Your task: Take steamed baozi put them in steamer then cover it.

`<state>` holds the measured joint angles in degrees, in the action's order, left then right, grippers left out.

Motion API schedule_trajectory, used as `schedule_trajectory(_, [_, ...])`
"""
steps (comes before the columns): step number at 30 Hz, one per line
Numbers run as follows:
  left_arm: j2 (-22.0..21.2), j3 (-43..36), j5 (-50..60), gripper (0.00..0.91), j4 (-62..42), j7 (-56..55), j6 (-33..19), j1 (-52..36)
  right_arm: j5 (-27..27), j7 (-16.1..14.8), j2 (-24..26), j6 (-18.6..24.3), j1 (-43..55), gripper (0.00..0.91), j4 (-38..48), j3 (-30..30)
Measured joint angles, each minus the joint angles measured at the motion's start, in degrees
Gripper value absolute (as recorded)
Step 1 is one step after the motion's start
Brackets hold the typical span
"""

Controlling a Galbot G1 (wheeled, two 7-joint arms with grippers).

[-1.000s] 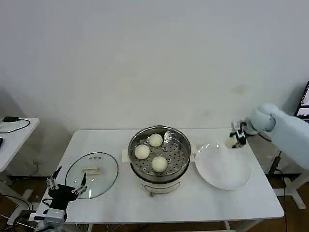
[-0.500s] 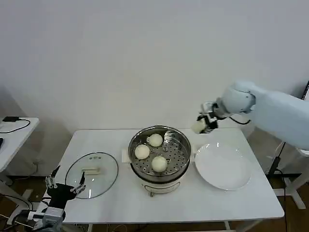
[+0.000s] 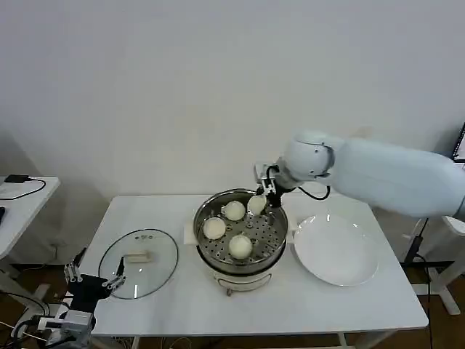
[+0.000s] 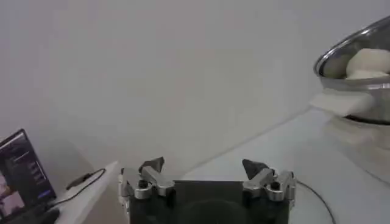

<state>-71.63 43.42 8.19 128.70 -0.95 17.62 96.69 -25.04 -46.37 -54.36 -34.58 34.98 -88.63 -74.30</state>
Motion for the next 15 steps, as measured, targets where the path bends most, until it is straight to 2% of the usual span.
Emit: schedule_trajectory(15, [0.22, 0.23, -0.02, 0.907, -0.56, 0.00, -0.06, -0.48, 1.70, 0.50, -2.66, -1.76, -5.39, 0.584, 4.63, -0.07])
